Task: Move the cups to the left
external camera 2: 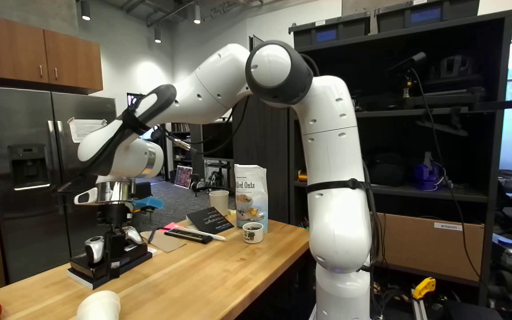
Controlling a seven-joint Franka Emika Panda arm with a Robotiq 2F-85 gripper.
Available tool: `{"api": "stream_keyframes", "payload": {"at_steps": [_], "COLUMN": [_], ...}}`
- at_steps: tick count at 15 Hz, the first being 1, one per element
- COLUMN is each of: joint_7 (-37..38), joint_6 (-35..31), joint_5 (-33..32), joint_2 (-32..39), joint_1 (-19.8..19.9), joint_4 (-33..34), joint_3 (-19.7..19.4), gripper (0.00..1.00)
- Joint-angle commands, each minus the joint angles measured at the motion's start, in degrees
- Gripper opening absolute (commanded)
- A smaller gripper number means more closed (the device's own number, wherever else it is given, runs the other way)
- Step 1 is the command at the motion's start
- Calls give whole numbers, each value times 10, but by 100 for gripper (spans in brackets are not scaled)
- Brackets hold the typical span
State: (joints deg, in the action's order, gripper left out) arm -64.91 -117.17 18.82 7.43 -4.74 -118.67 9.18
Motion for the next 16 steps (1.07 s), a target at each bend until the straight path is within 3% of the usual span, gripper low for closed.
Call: {"api": "stream_keyframes", "payload": {"at_steps": [1, 4, 16], "joint_7": [-2, -10, -122], "joint_6": [-48, -73, -76], "joint_5": [-15, 5, 127], "joint_2": [-36, -35, 8], "joint_1": [-1, -1, 9], "joint_4": [-32, -38, -52], "joint_3": [-3, -1, 2], "gripper": [85, 100, 100]}}
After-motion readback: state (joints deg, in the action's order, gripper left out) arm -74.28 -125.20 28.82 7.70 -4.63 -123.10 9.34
